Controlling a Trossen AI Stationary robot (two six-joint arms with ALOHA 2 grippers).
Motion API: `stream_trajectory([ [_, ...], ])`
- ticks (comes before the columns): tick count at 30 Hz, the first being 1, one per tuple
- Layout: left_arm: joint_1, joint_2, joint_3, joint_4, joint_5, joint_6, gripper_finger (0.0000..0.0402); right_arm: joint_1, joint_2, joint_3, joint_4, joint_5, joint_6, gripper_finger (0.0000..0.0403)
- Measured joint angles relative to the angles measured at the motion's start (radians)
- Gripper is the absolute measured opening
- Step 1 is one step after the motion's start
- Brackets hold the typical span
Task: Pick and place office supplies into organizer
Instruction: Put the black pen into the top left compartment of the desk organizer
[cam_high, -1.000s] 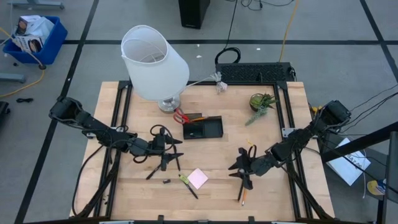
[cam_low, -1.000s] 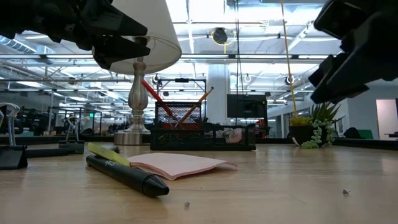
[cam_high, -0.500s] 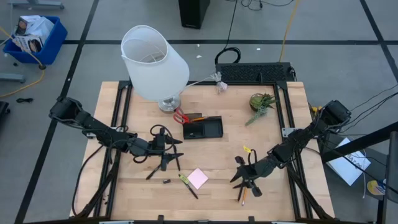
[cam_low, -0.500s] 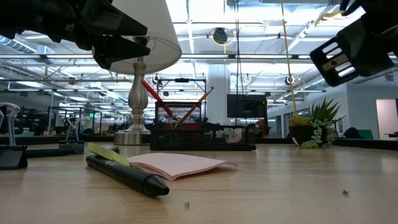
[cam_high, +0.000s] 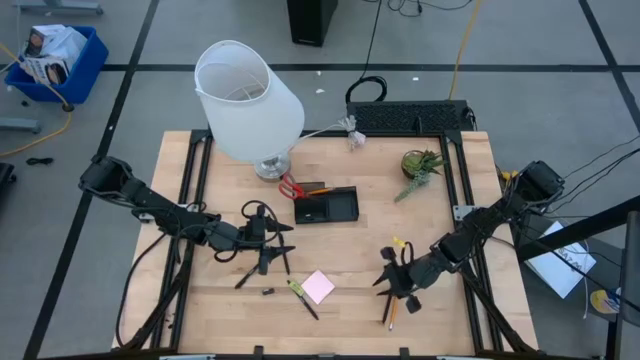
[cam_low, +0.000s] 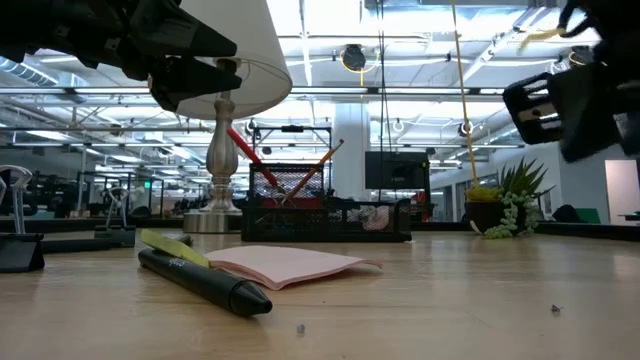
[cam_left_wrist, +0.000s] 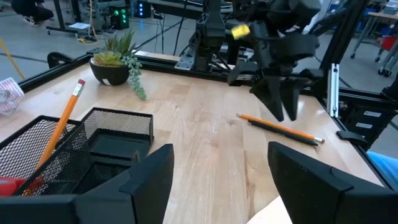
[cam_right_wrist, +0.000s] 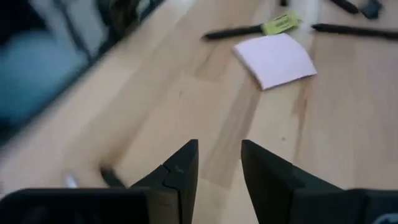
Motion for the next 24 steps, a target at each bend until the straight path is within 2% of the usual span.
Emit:
stream_trajectory([
  [2, 0.0, 0.0, 0.0, 0.0, 0.0, 0.0, 0.0258, 0.016, 0.0, -0.013, -0.002, -0.001, -0.139, 0.0114],
  [5, 0.0, 0.0, 0.0, 0.0, 0.0, 0.0, 0.0259, 0.038, 0.0, -0.042, 0.004, -0.001, -0.224, 0.0112],
  [8, 0.0, 0.0, 0.0, 0.0, 0.002, 0.0, 0.0264, 0.059, 0.0, -0.081, 0.025, 0.005, -0.204, 0.0109],
  [11, 0.0, 0.0, 0.0, 0.0, 0.002, 0.0, 0.0266, 0.068, 0.0, -0.112, 0.154, 0.051, -0.076, 0.0109],
  [14, 0.0, 0.0, 0.0, 0.0, 0.006, 0.0, 0.0263, 0.075, 0.0, -0.142, 0.285, 0.154, 0.043, 0.0109],
  [17, 0.0, 0.0, 0.0, 0.0, 0.006, 0.0, 0.0259, 0.099, 0.001, -0.163, 0.516, 0.286, 0.19, 0.0105],
  [21, 0.0, 0.0, 0.0, 0.0, 0.006, 0.0, 0.0259, 0.165, 0.0, -0.188, 0.779, 0.572, 0.584, 0.0099],
  [24, 0.0, 0.0, 0.0, 0.0, 0.006, 0.0, 0.0263, 0.209, 0.0, -0.209, 0.822, 0.769, 0.7, 0.0099],
])
